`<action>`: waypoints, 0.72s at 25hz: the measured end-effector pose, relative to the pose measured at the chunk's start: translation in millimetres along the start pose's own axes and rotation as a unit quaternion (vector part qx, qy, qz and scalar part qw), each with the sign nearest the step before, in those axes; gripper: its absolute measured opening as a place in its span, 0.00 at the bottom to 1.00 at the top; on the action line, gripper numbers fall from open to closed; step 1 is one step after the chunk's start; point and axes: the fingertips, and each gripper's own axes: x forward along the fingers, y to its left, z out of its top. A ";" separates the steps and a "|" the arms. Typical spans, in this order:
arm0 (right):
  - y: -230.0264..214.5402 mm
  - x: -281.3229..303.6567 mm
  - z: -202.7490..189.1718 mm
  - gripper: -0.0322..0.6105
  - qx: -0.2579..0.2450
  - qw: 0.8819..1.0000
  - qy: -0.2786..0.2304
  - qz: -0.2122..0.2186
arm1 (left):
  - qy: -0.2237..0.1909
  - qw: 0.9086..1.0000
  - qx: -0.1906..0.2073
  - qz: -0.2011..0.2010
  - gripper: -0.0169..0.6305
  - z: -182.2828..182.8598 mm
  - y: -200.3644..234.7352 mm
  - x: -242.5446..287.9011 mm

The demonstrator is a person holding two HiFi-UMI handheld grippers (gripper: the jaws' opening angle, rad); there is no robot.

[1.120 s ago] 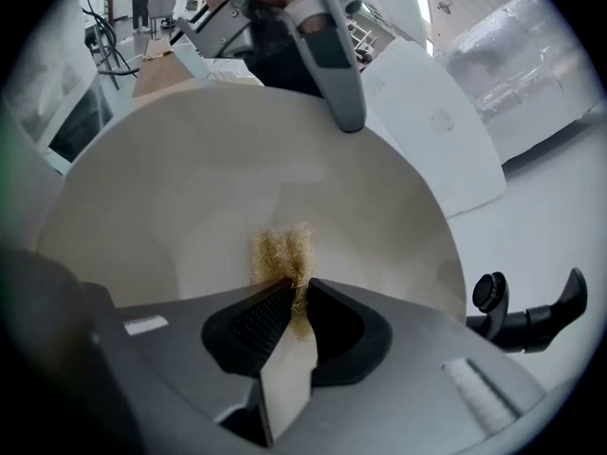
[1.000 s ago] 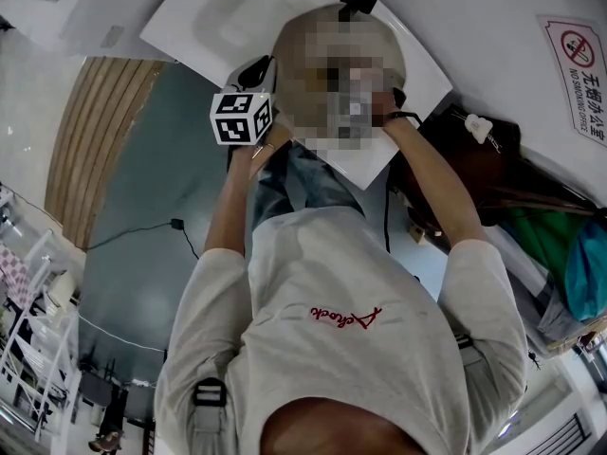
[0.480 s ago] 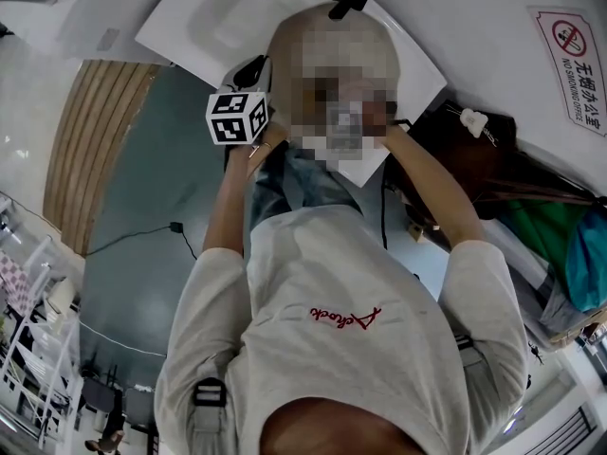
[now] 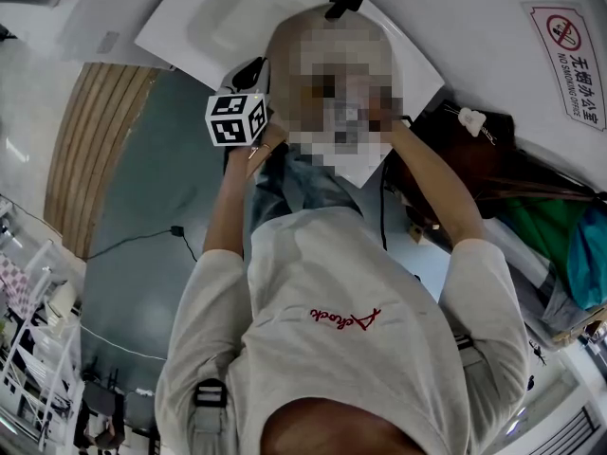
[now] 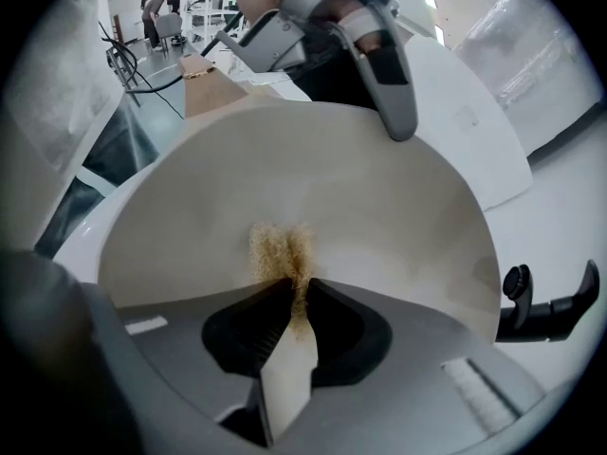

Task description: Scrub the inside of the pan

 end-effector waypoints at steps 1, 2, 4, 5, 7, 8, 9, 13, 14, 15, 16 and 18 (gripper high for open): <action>-7.3 0.2 -2.2 0.15 0.004 1.000 0.002 -0.008 | 0.000 1.000 0.001 0.000 0.06 -0.2 0.0 0.0; -15.8 0.3 -5.1 0.15 0.007 1.000 0.004 -0.018 | 0.000 1.000 0.001 0.000 0.06 -0.1 0.0 0.0; -34.6 -0.2 -13.0 0.15 0.013 0.999 0.012 -0.040 | 0.000 1.000 0.002 0.000 0.06 0.1 -0.1 0.1; -44.4 -0.8 -17.5 0.15 0.015 0.998 0.017 -0.050 | 0.000 1.000 0.003 0.000 0.06 0.1 -0.3 0.3; -63.3 -1.8 -26.4 0.15 0.021 0.997 0.026 -0.069 | 0.001 1.000 0.003 -0.001 0.06 0.0 -0.3 0.4; -71.7 -2.0 -30.4 0.15 0.025 0.996 0.029 -0.075 | 0.001 1.000 0.003 0.000 0.06 -0.2 -0.1 0.4; -79.2 -2.2 -33.9 0.15 0.029 0.996 0.033 -0.081 | 0.001 1.000 0.003 0.000 0.06 -0.3 0.1 0.3; -102.8 -3.4 -42.7 0.15 0.020 0.993 0.048 -0.105 | 0.002 1.000 0.003 -0.001 0.06 -0.9 -0.4 0.6; -105.5 -2.5 -43.2 0.15 0.017 0.993 0.050 -0.109 | 0.003 1.000 0.003 -0.001 0.06 -1.3 -0.3 0.5; -107.4 -1.3 -44.0 0.15 0.015 0.992 0.052 -0.112 | 0.003 1.000 0.002 -0.001 0.06 -1.8 -0.4 0.5; -109.2 0.0 -45.0 0.15 0.013 0.992 0.055 -0.115 | 0.004 1.000 0.002 -0.001 0.06 -2.1 -0.5 0.7; -113.3 2.3 -46.9 0.15 0.008 0.991 0.061 -0.121 | 0.004 1.000 0.003 -0.002 0.06 -2.1 0.0 1.3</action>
